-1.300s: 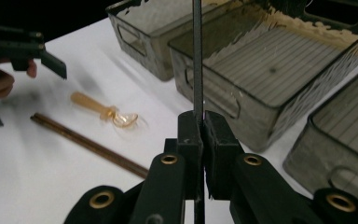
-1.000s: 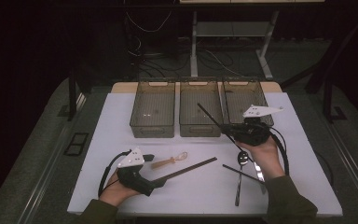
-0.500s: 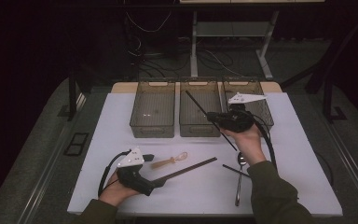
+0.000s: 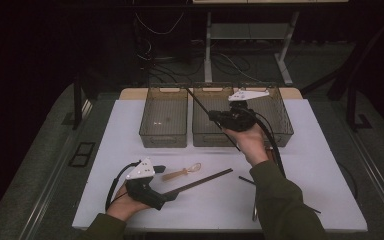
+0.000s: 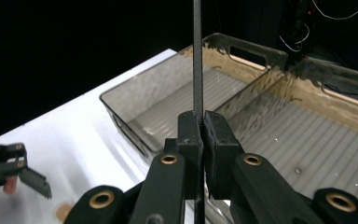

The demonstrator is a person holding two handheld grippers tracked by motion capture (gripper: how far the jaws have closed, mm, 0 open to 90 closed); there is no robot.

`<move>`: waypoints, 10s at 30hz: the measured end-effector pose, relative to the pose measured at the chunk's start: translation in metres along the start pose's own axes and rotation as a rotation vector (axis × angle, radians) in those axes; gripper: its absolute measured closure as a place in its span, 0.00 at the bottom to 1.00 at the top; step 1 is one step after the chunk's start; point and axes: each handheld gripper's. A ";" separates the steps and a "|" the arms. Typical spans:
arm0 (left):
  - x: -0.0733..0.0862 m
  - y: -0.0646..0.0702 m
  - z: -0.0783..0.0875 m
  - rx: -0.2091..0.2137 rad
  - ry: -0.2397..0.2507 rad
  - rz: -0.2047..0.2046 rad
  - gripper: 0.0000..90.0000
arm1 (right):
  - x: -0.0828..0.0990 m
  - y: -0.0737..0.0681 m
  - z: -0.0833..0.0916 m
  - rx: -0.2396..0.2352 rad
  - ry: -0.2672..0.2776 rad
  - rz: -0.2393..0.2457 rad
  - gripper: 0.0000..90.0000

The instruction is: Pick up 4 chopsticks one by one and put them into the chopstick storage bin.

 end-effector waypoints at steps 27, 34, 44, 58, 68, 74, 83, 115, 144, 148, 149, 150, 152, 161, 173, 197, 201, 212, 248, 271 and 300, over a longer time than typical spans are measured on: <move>0.000 0.000 0.001 0.011 0.004 -0.008 0.00 | -0.049 -0.034 -0.076 0.040 -0.007 0.036 0.95; 0.000 0.000 0.001 0.009 0.005 -0.011 0.00 | -0.052 -0.041 -0.096 0.056 -0.011 0.035 0.95; -0.001 0.000 0.000 0.010 0.007 -0.006 0.00 | -0.057 -0.054 -0.129 0.075 -0.019 0.032 0.95; -0.001 -0.001 0.000 0.013 0.001 -0.014 0.00 | -0.057 -0.068 -0.164 0.096 -0.045 0.018 0.95; -0.001 -0.001 -0.001 0.018 -0.005 -0.011 0.00 | -0.045 -0.070 -0.183 0.111 -0.076 0.014 0.95; -0.001 0.000 -0.001 0.020 -0.004 -0.012 0.00 | -0.040 -0.071 -0.187 0.120 -0.110 0.022 0.76; -0.001 0.000 -0.001 0.018 -0.004 -0.016 0.00 | -0.054 -0.062 -0.163 0.108 -0.119 0.032 0.60; 0.000 0.000 0.000 0.013 0.002 -0.032 0.00 | -0.027 -0.006 -0.021 -0.016 -0.138 0.102 0.40; 0.002 0.000 0.000 0.012 -0.023 -0.026 0.00 | 0.072 0.037 0.066 -0.043 -0.149 0.152 0.39; 0.002 0.000 -0.001 0.010 -0.025 -0.027 0.00 | 0.087 0.042 0.077 -0.040 -0.159 0.137 0.38; 0.002 0.000 -0.001 0.010 -0.025 -0.026 0.00 | 0.091 0.043 0.080 -0.040 -0.164 0.135 0.38; 0.002 0.000 -0.001 0.009 -0.024 -0.025 0.00 | 0.095 0.044 0.082 -0.039 -0.163 0.134 0.37; 0.002 0.000 -0.001 0.009 -0.030 -0.025 0.00 | 0.103 0.045 0.086 -0.039 -0.165 0.136 0.37; 0.002 0.001 -0.002 0.003 -0.034 -0.026 0.00 | 0.129 0.049 0.110 -0.032 -0.204 0.153 0.51; 0.002 0.002 -0.002 0.003 -0.038 -0.029 0.00 | 0.163 0.053 0.140 -0.027 -0.278 0.155 0.60; 0.002 0.002 -0.003 0.005 -0.051 -0.039 0.00 | 0.186 0.056 0.127 -0.059 -0.452 0.274 0.87; 0.002 0.001 -0.003 0.005 -0.051 -0.039 0.00 | 0.185 0.054 0.126 -0.051 -0.456 0.297 0.90; 0.002 0.002 -0.004 0.008 -0.057 -0.033 0.00 | 0.185 0.057 0.124 -0.052 -0.457 0.266 0.95; 0.002 0.001 -0.004 0.011 -0.055 -0.027 0.00 | 0.128 0.060 0.110 -0.001 -0.201 0.035 0.95; 0.002 0.001 -0.003 0.020 -0.053 -0.026 0.00 | 0.097 0.035 0.066 -0.025 -0.135 0.029 0.95; 0.002 0.002 -0.003 0.027 -0.033 -0.020 0.00 | 0.039 0.010 0.016 -0.006 -0.062 -0.020 0.95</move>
Point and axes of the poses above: each handheld gripper's, and its own axes: z roughly backward along the jaws, x roughly out of its underside, y roughly to its right, and after that the axes turned 11 degrees about x, right-handed
